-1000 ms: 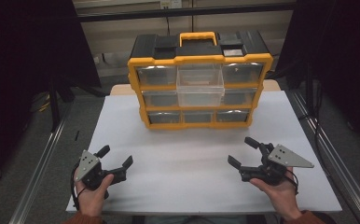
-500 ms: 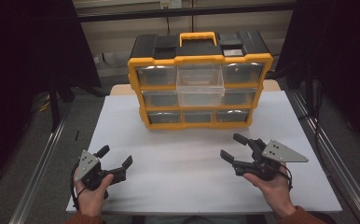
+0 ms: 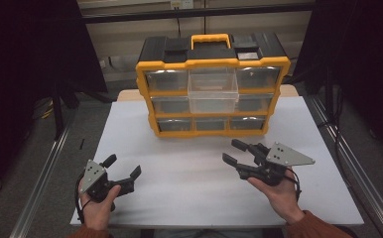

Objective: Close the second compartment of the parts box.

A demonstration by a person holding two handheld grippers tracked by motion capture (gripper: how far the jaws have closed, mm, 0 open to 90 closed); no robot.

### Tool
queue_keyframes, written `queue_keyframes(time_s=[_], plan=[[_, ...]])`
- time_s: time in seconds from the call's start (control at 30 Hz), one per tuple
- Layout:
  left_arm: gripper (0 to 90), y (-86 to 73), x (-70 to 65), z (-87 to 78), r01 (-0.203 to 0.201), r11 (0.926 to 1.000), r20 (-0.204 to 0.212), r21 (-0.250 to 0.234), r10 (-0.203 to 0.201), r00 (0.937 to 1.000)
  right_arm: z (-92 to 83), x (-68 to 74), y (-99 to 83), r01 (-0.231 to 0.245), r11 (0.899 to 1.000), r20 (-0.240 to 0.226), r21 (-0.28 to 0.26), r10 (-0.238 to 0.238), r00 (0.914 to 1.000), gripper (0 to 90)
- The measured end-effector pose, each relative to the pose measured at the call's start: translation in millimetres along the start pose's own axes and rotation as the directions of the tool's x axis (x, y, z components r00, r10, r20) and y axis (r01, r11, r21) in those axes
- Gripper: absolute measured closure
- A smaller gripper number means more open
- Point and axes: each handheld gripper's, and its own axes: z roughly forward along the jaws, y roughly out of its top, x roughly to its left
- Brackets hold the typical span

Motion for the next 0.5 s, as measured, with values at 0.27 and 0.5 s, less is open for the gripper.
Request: queue_keyframes(time_s=[0.27, 0.5], plan=[[3.6, -1.0, 0.0, 1.2, -0.011, 0.9999, 0.002, 0.013, 0.011, 0.9999, 13.6, -1.3, 8.6, 0.023, 1.0, -0.017, 0.006, -0.023, 0.9996, 57.6], [3.6, -1.0, 0.4, 1.3, -0.018, 0.9996, 0.003, 0.022, 0.018, 0.9998, 22.5, -1.6, 16.9, 0.026, 1.0, -0.038, -0.015, -0.026, 0.9989, 65.1]])
